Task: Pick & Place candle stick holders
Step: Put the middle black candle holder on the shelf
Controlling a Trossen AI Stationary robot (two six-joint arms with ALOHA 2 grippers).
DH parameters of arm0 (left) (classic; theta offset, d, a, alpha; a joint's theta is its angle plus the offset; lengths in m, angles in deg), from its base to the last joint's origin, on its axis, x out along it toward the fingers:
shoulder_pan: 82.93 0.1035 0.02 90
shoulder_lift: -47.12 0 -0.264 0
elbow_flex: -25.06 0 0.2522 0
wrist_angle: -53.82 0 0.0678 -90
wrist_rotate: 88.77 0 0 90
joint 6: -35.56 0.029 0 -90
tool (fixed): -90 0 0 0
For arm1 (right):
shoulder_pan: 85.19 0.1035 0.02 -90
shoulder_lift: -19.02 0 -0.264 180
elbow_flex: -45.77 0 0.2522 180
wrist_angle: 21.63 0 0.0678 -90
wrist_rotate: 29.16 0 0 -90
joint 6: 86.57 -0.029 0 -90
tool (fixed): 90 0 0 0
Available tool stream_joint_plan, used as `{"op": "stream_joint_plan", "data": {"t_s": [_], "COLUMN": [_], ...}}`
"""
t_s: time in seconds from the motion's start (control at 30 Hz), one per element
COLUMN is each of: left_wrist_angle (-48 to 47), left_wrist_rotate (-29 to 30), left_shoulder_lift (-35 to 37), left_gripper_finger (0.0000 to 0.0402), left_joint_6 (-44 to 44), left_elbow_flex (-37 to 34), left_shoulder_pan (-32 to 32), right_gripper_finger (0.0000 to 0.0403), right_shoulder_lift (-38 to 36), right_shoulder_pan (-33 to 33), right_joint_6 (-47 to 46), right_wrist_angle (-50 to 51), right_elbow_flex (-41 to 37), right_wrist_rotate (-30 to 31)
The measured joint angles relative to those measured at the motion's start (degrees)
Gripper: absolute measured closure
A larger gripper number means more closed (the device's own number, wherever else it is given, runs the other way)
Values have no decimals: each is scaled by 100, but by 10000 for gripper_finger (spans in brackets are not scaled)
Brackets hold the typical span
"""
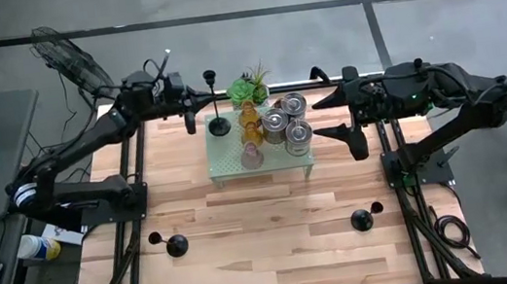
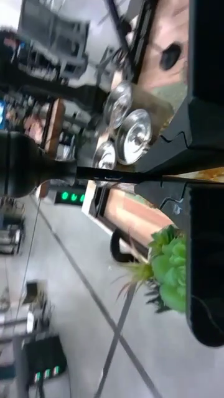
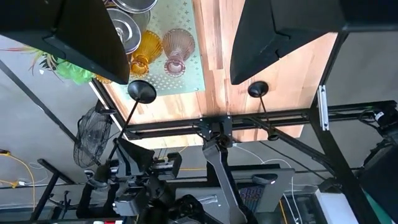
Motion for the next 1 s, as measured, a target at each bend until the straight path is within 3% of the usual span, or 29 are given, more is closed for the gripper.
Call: {"op": "stream_joint_plan", "data": {"t_s": [0.1, 0.37, 1.0], "left_wrist_angle": [28, 462, 925], "left_wrist_rotate": [-489, -948, -1126], "left_shoulder_lift": [-115, -420, -918], "left_gripper_finger": [401, 401, 401], "left_joint_6": [153, 590, 727], "left_elbow_flex": [0, 0, 0], "left_shoulder_pan": [189, 255, 414], "right_gripper_finger": [131, 131, 131], "right_shoulder_lift": [0, 1, 2], "right_shoulder_pan": [0, 0, 0], "right_joint_6": [13, 13, 11], "right_wrist_angle": [0, 0, 0], "right_elbow_flex": [0, 0, 0], "right_wrist_rotate": [5, 19, 19]}}
